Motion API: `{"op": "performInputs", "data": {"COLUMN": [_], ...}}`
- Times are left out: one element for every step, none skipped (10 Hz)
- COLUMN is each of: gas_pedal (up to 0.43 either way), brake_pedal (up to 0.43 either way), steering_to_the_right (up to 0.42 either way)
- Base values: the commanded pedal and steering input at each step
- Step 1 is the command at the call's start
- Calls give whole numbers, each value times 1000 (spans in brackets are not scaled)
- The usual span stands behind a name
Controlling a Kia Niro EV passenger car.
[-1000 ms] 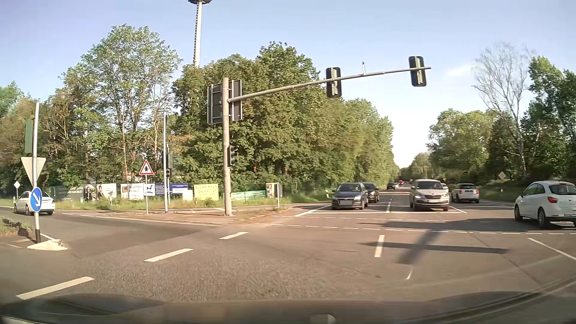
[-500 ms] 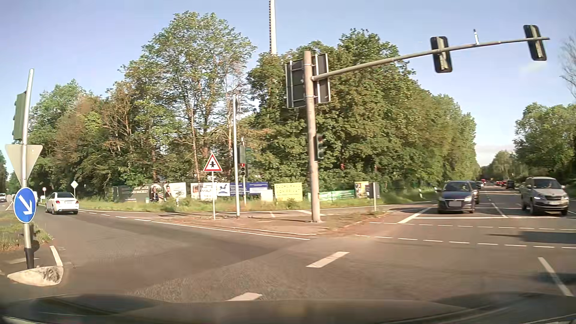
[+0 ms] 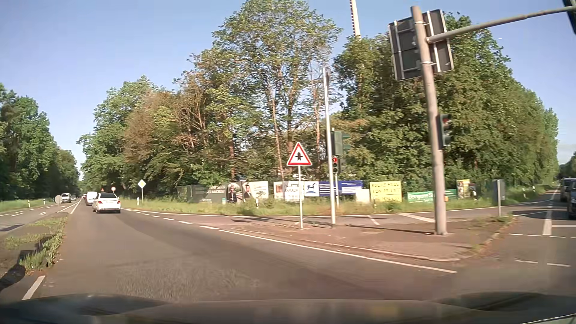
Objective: Follow the waypoints while adhering to traffic rules and regulations
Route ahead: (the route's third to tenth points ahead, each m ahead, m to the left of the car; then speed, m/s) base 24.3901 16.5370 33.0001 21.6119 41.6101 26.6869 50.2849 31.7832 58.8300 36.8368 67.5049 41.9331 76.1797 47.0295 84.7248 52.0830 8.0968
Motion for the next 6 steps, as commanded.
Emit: {"op": "performInputs", "data": {"gas_pedal": [79, 79, 79, 79, 79, 79], "brake_pedal": [0, 0, 0, 0, 0, 0], "steering_to_the_right": [-258, -249, -242, -231, -220, -212]}}
